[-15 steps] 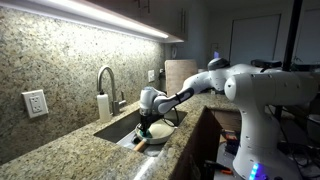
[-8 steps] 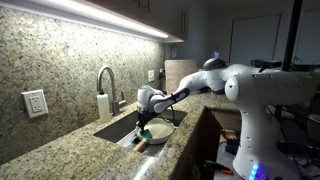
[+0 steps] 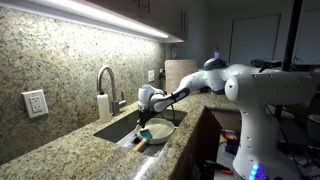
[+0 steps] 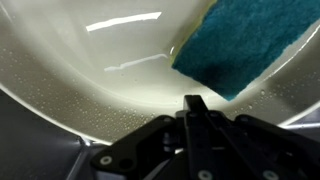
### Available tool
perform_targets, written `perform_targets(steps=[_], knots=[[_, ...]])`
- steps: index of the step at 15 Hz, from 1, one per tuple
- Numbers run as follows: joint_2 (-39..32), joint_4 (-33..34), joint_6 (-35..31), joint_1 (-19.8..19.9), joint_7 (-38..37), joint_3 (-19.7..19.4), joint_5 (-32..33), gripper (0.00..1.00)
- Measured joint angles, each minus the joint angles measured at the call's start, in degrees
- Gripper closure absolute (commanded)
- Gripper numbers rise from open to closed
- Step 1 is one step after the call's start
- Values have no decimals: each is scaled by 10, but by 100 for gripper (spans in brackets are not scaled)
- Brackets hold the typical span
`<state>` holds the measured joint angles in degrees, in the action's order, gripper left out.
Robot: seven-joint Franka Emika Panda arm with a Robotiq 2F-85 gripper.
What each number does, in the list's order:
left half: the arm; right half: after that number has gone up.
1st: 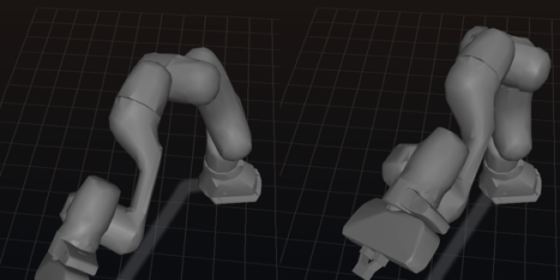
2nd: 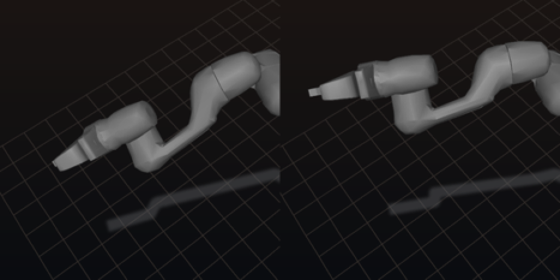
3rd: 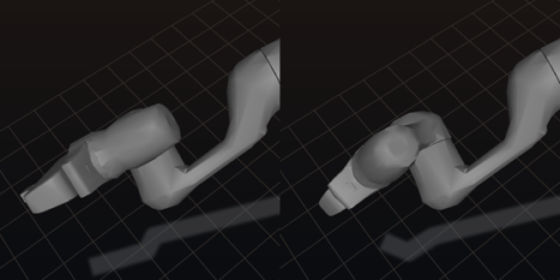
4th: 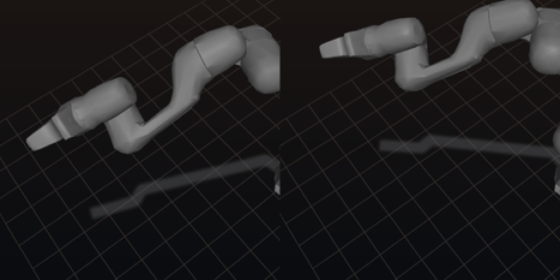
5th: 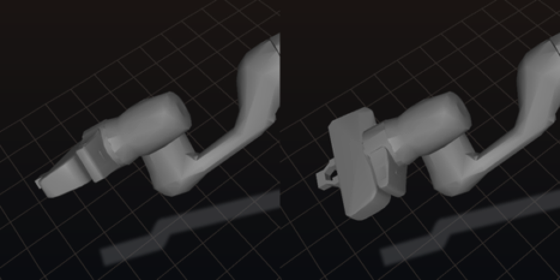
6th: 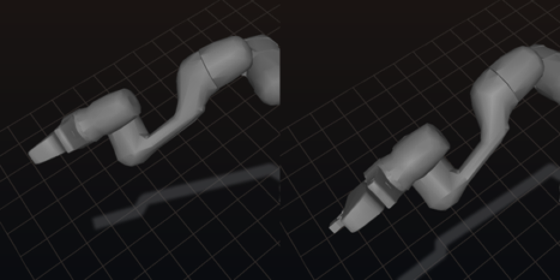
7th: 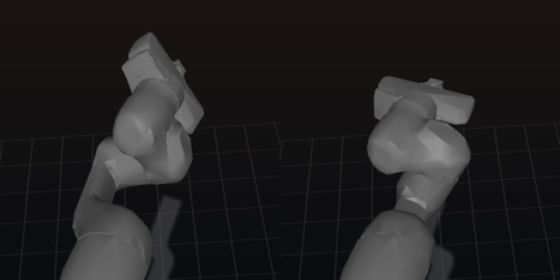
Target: Turn the faucet to the right then open and close the tap and turn the faucet to the left,pick up the sponge and scrub the pan
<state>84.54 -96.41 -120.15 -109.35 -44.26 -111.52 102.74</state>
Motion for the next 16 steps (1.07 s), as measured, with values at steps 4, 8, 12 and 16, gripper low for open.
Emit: perform_targets(steps=[4,8,12,16], knots=[[0,-37,2,23,0,19,0,100],[-4,-119,24,67,-1,51,0,100],[-8,-210,58,115,-2,83,0,100],[-10,-289,109,155,-2,120,-10,100]])
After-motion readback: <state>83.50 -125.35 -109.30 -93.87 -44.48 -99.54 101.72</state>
